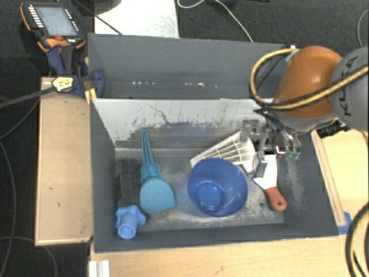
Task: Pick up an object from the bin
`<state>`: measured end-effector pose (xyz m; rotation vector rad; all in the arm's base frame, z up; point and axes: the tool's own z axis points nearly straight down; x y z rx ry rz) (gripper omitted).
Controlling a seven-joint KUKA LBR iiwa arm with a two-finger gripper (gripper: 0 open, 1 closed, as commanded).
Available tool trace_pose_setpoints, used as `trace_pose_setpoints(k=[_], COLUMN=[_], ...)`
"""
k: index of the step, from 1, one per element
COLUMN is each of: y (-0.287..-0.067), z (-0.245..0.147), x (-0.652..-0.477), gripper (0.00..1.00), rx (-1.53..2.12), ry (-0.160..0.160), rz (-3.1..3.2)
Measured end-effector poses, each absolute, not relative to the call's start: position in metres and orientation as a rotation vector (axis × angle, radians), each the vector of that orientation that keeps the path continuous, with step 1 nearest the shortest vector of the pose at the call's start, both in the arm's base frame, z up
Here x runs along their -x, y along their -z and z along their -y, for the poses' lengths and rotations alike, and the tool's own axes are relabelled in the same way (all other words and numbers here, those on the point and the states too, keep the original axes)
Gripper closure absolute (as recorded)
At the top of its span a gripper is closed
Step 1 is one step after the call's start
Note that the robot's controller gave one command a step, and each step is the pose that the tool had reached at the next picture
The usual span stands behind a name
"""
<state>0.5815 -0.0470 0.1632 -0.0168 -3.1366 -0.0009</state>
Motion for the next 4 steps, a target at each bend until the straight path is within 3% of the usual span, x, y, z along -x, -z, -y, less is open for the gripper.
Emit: trace_pose_setpoints(k=[1,2,3,4], y=[-0.168,-0.133,-0.125,-0.080], z=[0.047,0.008,-0.007,-0.013], x=[-0.583,-0.588,-0.581,-0.587], gripper=[0.00,0.00,0.00,0.00], rx=[0.015,-0.325,-0.305,-0.700], ry=[0.000,0.000,0.001,-0.001], rz=[3.145,3.126,3.130,3.068])
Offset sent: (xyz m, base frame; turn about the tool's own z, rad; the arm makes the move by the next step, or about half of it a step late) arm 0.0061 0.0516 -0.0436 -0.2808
